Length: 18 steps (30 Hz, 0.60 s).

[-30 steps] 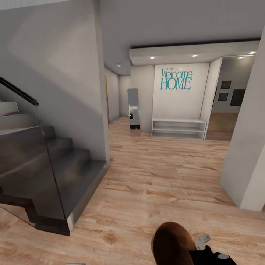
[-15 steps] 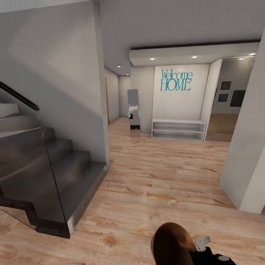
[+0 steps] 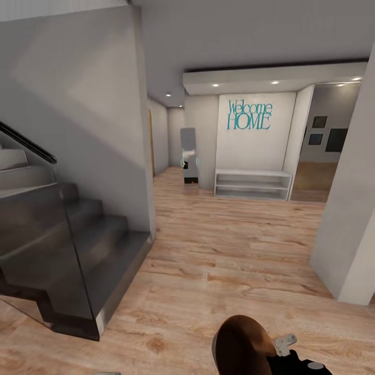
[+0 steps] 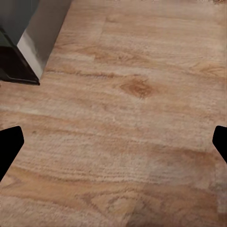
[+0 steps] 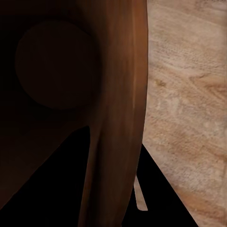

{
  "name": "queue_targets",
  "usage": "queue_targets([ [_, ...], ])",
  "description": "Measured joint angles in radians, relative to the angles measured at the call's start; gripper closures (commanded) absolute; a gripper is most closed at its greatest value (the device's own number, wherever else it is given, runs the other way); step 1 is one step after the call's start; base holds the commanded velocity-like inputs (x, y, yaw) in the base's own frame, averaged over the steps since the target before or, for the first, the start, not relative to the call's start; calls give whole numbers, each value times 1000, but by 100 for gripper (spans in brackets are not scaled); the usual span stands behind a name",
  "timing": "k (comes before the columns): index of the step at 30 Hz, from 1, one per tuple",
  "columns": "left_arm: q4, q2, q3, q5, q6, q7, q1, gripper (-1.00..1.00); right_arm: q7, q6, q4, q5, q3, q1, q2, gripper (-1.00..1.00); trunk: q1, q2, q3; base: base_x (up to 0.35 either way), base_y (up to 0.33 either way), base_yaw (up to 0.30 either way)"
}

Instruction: Put the three can of soda from the living room inside the tash can in the kitchen.

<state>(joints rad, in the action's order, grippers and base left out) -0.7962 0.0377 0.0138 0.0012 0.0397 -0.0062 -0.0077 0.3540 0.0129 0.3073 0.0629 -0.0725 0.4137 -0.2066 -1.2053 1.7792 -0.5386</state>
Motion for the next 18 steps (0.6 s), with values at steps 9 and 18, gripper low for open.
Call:
queue_targets([
  [9, 0, 0, 0, -1, 0, 0, 0, -100, 0, 0, -1, 0, -1, 0, 1, 100, 35, -63, 28, 0, 0, 0],
  [18, 0, 0, 0, -1, -1, 0, 0, -100, 0, 0, -1, 0, -1, 0, 0, 100, 69, -126, 56, 0, 0, 0],
])
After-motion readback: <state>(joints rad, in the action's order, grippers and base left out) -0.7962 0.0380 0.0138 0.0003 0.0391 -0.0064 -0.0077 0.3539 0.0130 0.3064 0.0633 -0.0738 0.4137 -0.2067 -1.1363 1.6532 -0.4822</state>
